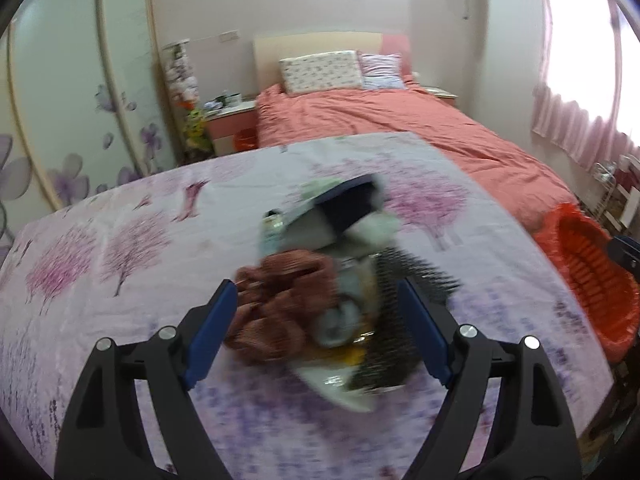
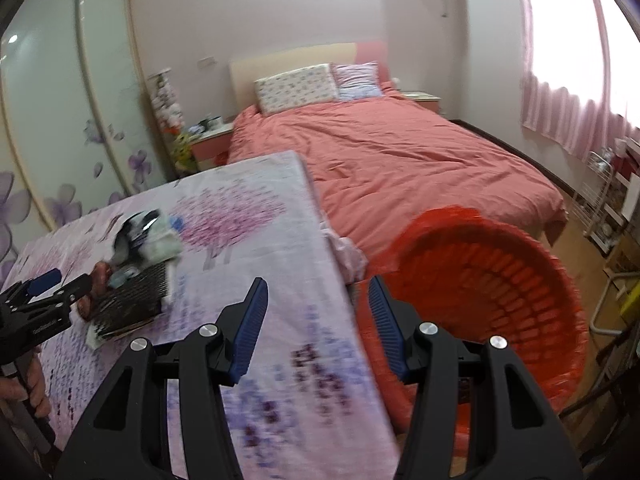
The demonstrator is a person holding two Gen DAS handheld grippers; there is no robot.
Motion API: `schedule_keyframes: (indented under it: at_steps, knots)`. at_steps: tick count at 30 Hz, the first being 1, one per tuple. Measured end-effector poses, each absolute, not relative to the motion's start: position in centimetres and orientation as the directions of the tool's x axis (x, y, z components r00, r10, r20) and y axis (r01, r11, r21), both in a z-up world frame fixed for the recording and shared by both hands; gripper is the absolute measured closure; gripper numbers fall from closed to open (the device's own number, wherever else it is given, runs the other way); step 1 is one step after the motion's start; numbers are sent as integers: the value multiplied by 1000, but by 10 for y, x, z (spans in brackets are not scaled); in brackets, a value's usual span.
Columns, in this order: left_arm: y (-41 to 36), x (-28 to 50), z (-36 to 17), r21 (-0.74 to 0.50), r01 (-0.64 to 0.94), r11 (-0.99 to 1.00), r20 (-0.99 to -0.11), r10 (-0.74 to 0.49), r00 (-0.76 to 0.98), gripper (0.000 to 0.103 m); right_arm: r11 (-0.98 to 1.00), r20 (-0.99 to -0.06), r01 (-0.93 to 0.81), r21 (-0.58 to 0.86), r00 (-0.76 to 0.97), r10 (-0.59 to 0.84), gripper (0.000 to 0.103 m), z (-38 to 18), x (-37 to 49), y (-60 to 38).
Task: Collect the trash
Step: 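Grasp the brown plaid scrunchie on the bed with the left tool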
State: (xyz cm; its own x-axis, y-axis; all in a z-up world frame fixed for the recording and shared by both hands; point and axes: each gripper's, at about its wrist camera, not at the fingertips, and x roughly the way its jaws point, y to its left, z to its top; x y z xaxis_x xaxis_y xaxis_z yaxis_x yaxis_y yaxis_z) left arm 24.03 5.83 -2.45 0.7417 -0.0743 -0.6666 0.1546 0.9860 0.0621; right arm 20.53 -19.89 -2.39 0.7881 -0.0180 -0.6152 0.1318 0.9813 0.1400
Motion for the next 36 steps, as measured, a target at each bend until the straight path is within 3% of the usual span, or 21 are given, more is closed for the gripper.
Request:
schedule_keyframes:
  at_steps: [4, 16, 18, 21, 29, 36]
  knots:
    - [76, 245, -36, 34, 139, 990, -688, -77, 721, 23, 986, -628, 91, 142, 778, 19, 50, -27, 209, -175]
    - [75, 265, -61, 35, 106, 994, -735, -46, 676, 49, 992, -657, 26, 127, 751, 64, 50, -33, 219, -135]
    - [76, 267, -61, 35, 105, 994, -738, -45, 674, 69, 991, -661, 21, 130, 747, 70, 50, -34, 219, -132]
    - [82, 267, -59, 10, 100, 995, -739, -60, 671, 80, 991, -663, 13, 133, 744, 79, 50, -36, 220, -127]
    - [126, 260, -32, -55, 51, 997, -697, -75, 713, 81, 988, -660, -30, 151, 741, 123, 50, -34, 225, -111]
    - [177, 268, -25, -20, -84, 996, -686, 47, 726, 81, 973, -650, -95, 211, 729, 212, 50, -33, 236, -83]
